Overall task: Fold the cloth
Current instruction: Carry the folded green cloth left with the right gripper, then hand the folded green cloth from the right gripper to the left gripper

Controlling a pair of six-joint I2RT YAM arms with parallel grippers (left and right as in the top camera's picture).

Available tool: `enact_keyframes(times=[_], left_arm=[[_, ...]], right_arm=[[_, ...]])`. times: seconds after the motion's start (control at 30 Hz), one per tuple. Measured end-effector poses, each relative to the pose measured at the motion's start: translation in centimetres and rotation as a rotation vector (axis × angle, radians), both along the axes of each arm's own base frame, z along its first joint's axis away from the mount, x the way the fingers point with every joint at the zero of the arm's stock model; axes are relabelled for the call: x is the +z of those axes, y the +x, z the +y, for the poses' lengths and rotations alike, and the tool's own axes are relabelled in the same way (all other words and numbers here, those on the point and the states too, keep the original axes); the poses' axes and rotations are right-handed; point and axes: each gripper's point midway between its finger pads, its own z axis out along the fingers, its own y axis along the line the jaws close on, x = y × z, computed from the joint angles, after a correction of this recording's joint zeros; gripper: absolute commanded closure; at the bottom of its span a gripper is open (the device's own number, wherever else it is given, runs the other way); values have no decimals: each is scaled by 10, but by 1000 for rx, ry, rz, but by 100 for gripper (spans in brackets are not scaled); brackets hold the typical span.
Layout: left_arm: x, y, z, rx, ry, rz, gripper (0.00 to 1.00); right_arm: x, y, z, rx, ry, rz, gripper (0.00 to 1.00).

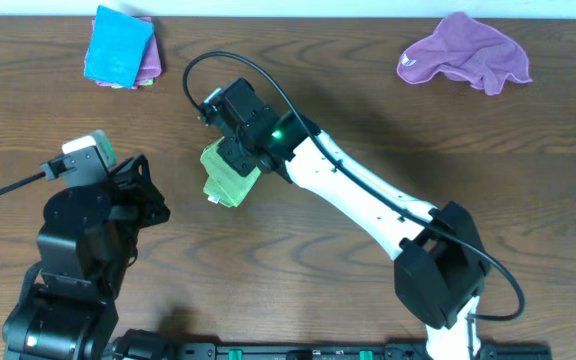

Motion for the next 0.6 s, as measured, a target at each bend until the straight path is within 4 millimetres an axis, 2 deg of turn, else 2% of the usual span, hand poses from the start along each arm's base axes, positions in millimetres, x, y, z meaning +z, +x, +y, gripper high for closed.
enact_keyframes(times=[0.13,0.37,0.6], left_arm=[[-11,-6,7,26,27,51,89],[-28,-12,10,52,16,111,89],[-95,-20,-3,49,-77,279,88]], right_arm=[[-12,6,-6,-14,-8,25,99],[-56,15,-3,-15,-22,80,99],[-96,17,-6,-19,-60,133,99]])
